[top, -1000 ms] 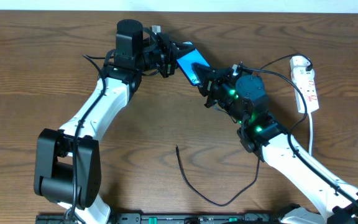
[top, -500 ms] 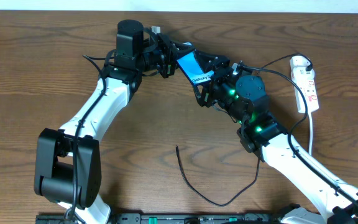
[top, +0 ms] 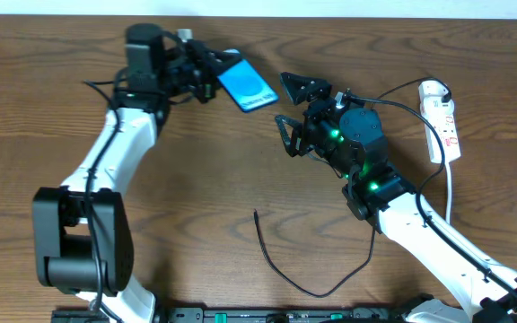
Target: Plug charger to phone and switch on socket
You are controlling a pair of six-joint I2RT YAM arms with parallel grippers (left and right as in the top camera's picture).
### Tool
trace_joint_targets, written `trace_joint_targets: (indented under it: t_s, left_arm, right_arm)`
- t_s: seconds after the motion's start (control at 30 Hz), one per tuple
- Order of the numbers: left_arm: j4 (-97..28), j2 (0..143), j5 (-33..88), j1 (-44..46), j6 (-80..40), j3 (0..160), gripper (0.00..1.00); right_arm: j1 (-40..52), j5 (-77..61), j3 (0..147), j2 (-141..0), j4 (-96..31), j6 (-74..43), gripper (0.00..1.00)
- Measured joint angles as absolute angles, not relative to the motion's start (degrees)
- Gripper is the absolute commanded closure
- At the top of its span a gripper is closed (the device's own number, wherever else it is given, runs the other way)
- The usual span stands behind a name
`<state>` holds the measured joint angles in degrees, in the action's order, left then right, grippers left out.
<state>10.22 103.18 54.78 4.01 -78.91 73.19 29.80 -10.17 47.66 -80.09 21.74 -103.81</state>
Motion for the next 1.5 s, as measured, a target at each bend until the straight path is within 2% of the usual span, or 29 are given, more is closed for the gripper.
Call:
trace_joint_targets:
  t_s: [0.23, 0.63, 0.7, 1.0, 1.13, 1.3, 1.5]
  left_arm:
    - [10.2, 103.2, 64.1, -4.3, -70.9, 73.2, 0.93]
    - [9.7, 103.2, 78.1, -15.5, -56.6, 73.2, 0.93]
    - [9.3, 103.2, 78.7, -16.9, -55.6, 73.2, 0.93]
    - [9.0, 103.2, 80.8, -21.3, -53.7, 72.4, 0.92]
    - [9.1, 103.2, 81.6, -21.7, -53.3, 72.4, 0.93]
    - [9.0, 103.2, 82.2, -21.8, -52.8, 72.4, 0.92]
    - [9.1, 103.2, 82.4, -21.8, -52.6, 72.4, 0.93]
  right_arm:
    - [29.7, -10.2, 47.7, -80.1, 18.2, -100.0, 0.01]
    - [29.5, -11.2, 48.1, -80.1, 18.5, -74.6, 0.01]
    - [29.4, -11.8, 49.9, -80.1, 13.9, -71.4, 0.01]
    - [29.3, -12.2, 72.6, -83.1, -23.9, -53.2, 0.01]
    - [29.3, -12.2, 78.6, -86.7, -36.3, -44.2, 0.01]
    - [29.3, -12.2, 78.6, -91.0, -44.5, -37.8, 0.01]
    - [29.9, -12.4, 78.6, -92.7, -45.3, -35.7, 0.01]
